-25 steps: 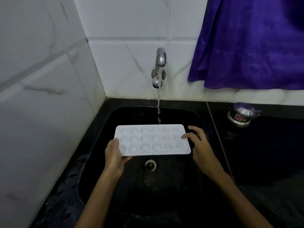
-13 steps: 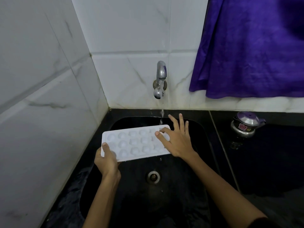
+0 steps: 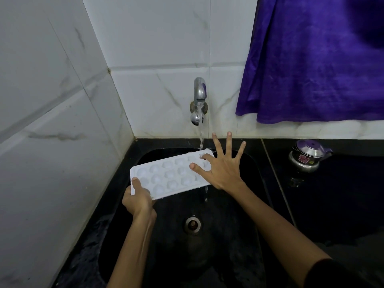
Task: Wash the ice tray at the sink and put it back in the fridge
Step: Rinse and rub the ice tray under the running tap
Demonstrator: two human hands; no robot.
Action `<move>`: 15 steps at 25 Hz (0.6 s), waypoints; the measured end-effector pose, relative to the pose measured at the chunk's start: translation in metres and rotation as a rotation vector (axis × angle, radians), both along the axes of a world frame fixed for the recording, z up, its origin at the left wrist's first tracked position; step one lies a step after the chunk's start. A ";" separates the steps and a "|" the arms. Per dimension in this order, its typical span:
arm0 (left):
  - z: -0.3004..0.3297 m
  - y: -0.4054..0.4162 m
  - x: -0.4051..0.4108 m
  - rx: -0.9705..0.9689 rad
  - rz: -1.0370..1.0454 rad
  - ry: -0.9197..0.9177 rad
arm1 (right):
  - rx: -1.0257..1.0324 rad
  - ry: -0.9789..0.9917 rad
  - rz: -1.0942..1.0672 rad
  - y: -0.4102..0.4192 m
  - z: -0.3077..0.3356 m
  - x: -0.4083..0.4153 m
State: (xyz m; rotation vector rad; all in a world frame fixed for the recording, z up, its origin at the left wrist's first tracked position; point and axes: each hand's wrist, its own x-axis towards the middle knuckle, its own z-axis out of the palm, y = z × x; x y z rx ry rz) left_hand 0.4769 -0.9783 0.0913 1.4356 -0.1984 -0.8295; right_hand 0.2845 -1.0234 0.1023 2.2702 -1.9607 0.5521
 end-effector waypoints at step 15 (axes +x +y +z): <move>0.009 -0.016 -0.006 -0.030 -0.017 0.021 | -0.078 0.009 -0.028 -0.008 0.008 -0.003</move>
